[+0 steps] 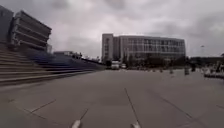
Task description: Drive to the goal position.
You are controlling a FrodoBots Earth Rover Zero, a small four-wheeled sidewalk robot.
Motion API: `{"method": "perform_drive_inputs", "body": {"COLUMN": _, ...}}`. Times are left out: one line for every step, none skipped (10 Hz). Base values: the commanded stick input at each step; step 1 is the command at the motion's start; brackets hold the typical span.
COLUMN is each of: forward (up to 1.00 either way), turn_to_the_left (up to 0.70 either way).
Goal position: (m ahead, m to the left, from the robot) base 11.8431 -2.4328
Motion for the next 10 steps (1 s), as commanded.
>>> {"method": "perform_drive_inputs", "body": {"forward": 0.7, "turn_to_the_left": 0.0}}
{"method": "perform_drive_inputs", "body": {"forward": 0.7, "turn_to_the_left": 0.0}}
{"method": "perform_drive_inputs", "body": {"forward": 0.7, "turn_to_the_left": 0.0}}
{"method": "perform_drive_inputs", "body": {"forward": 0.7, "turn_to_the_left": 0.0}}
{"method": "perform_drive_inputs", "body": {"forward": 0.7, "turn_to_the_left": 0.0}}
{"method": "perform_drive_inputs", "body": {"forward": 0.7, "turn_to_the_left": 0.0}}
{"method": "perform_drive_inputs", "body": {"forward": 0.7, "turn_to_the_left": 0.0}}
{"method": "perform_drive_inputs", "body": {"forward": 0.7, "turn_to_the_left": 0.0}}
{"method": "perform_drive_inputs", "body": {"forward": 0.7, "turn_to_the_left": 0.0}}
{"method": "perform_drive_inputs", "body": {"forward": 0.7, "turn_to_the_left": 0.0}}
